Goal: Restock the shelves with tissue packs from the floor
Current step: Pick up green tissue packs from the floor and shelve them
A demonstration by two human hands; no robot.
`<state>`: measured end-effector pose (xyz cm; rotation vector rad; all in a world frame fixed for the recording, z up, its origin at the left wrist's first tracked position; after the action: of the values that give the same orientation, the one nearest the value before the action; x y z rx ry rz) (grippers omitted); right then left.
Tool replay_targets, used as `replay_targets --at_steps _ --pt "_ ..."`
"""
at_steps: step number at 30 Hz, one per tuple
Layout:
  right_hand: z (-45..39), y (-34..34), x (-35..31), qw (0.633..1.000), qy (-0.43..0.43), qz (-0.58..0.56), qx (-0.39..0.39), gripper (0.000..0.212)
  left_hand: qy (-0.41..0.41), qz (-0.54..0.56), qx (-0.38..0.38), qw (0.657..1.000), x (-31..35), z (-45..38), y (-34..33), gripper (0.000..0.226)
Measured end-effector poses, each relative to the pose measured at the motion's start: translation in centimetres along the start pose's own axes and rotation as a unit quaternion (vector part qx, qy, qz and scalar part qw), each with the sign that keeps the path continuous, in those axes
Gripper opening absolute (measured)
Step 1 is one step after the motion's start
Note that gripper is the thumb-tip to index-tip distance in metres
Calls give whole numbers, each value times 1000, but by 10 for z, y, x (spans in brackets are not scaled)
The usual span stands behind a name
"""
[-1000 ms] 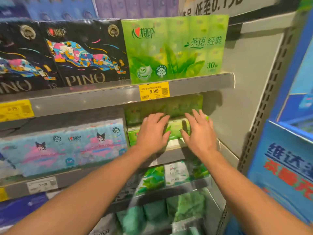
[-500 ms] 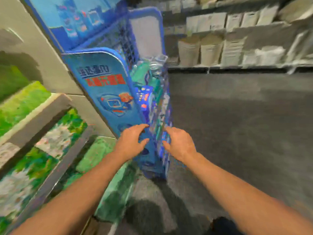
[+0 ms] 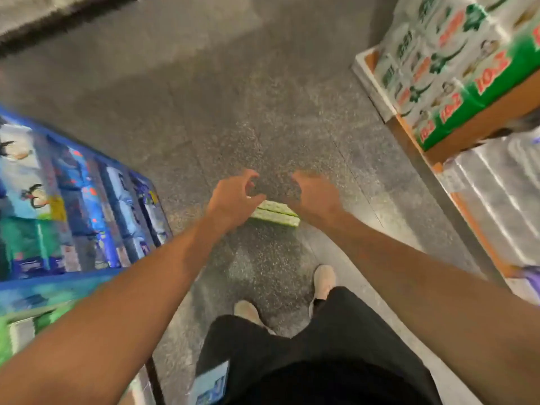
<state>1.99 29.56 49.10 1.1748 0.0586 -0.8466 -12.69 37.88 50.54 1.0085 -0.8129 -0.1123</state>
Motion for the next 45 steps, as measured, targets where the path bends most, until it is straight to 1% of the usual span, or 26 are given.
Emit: replay_targets --at_steps 3,5,7,9,12,15,17,21,23,24,26,27,29,32,35,38,41,43,45 --pt "-37 -33 68 996 -86 -6 -24 55 12 9 -62 998 -14 -48 -75 48" --pt "-67 -75 104 993 -113 -4 -32 50 13 15 -77 997 -42 -79 -124 44" --pt "-102 -128 135 990 -131 -12 -42 46 31 5 -79 996 -90 -106 -174 43" --pt "-141 -190 168 984 -165 -15 -58 44 41 -28 -90 995 -147 -137 -229 46" --pt "-198 -290 209 976 -210 -24 -51 45 42 -60 -135 988 -239 -182 -316 54" --pt "-241 -398 240 966 -247 -35 -72 53 36 -93 -190 977 -324 -217 -392 54" --pt "-268 -464 262 960 -267 -44 -66 60 18 -114 -210 971 -373 -235 -436 55" --pt "-297 -535 307 955 -292 -30 -49 77 -44 -122 -225 966 -409 -250 -496 58" --pt "-307 -557 325 953 -299 -24 -39 81 -70 -117 -209 968 -420 -256 -520 63" --pt "-311 -563 328 955 -296 -18 -31 80 -78 -119 -194 971 -423 -257 -527 65" --pt "-312 -566 329 956 -293 -5 -16 70 -88 -139 -165 972 -427 -257 -534 69" --pt "-309 -566 327 957 -290 -3 -18 64 -92 -156 -161 970 -426 -255 -536 71" --pt "-300 -558 312 966 -258 -7 -33 54 -82 -189 -167 964 -426 -249 -534 71" --pt "-287 -514 277 980 -196 -22 -6 49 -55 -165 -159 972 -419 -241 -503 65" --pt "-277 -444 237 989 -144 -22 22 52 -59 -115 -171 977 -387 -239 -457 55" --pt "-261 -357 203 990 -130 -22 58 55 -57 -83 -180 978 -337 -237 -397 50" --pt "-248 -260 161 990 -107 -30 82 60 -60 -76 -142 985 -272 -236 -317 48" --pt "-237 -204 125 994 -83 -9 74 61 -54 -90 -106 989 -233 -229 -256 46" --pt "-224 -146 94 994 -67 -6 83 61 -39 -115 -64 991 -199 -219 -192 47"
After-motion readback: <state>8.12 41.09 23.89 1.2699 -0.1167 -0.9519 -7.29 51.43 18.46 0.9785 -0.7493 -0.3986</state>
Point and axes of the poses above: each hand's wrist, its own z-axis away from the middle knuckle, its own y-axis out of the back of the hand, x = y × z, the point moved 10 cm from there along -z, towards the middle knuckle, and after that the axes turned 9 degrees about -y, right-handed, at the moved point
